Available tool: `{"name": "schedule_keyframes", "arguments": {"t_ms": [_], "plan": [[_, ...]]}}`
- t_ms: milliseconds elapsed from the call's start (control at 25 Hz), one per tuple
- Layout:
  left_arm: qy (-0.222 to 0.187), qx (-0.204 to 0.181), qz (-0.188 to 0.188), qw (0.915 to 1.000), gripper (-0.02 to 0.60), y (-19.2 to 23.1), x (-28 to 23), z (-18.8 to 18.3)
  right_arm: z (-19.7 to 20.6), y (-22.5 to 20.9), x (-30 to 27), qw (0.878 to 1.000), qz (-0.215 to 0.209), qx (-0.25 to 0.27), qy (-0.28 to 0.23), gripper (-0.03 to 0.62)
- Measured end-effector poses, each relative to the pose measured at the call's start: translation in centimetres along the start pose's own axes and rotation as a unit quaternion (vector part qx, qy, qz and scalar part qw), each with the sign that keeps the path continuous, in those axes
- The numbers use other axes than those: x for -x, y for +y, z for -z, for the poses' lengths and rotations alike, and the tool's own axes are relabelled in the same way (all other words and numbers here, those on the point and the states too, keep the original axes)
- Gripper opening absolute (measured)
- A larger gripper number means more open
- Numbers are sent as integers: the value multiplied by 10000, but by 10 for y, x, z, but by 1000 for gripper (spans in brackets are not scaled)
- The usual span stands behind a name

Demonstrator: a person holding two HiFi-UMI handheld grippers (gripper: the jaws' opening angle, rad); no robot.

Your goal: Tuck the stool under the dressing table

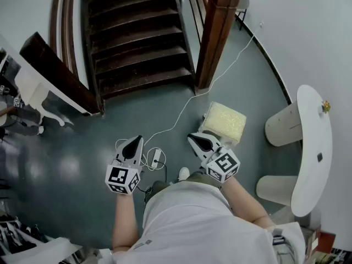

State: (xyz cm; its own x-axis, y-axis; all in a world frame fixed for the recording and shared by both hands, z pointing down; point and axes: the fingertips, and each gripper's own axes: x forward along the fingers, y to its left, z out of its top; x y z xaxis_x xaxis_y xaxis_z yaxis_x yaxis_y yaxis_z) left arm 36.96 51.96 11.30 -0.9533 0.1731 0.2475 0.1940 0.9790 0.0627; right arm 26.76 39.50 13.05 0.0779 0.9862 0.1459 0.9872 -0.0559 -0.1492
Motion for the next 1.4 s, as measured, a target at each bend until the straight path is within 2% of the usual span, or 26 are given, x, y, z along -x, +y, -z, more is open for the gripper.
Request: {"name": "schedule_keyframes", "arguments": {"t_ms": [160, 320, 520, 720, 880, 1000, 1080, 1240, 1400], "plan": [[67, 68, 63, 9999, 2, 5, -49, -1, 1, -41, -9, 9999, 56, 26, 115, 9], [300, -52, 266, 9992, 2, 5, -89, -2, 2, -74, -11, 9981, 330, -521, -53, 9], [460, -188, 684, 9964, 2, 11, -142, -10, 14, -111, -18, 9948, 609, -811, -13, 9], [569, -123, 1084, 9924, 2, 45, -213, -5, 28, -156, -57, 9903, 949, -998, 155, 9], [629, -152, 1583, 9853, 2, 85, -290, -7, 26, -209, -106, 9869, 1237, -1009, 237, 9], [774, -272, 2038, 9756, 2, 118, -349, -22, 16, -256, -148, 9813, 1561, -1088, 305, 9], [840, -351, 2427, 9658, 2, 136, -380, -37, 6, -283, -174, 9759, 1774, -1227, 328, 9], [935, -625, 3200, 9407, 2, 157, -440, -53, -8, -331, -208, 9618, 2350, -1362, 330, 9], [1243, -724, 3783, 9145, 2, 154, -497, -53, -15, -370, -202, 9364, 3130, -1575, 165, 9]]}}
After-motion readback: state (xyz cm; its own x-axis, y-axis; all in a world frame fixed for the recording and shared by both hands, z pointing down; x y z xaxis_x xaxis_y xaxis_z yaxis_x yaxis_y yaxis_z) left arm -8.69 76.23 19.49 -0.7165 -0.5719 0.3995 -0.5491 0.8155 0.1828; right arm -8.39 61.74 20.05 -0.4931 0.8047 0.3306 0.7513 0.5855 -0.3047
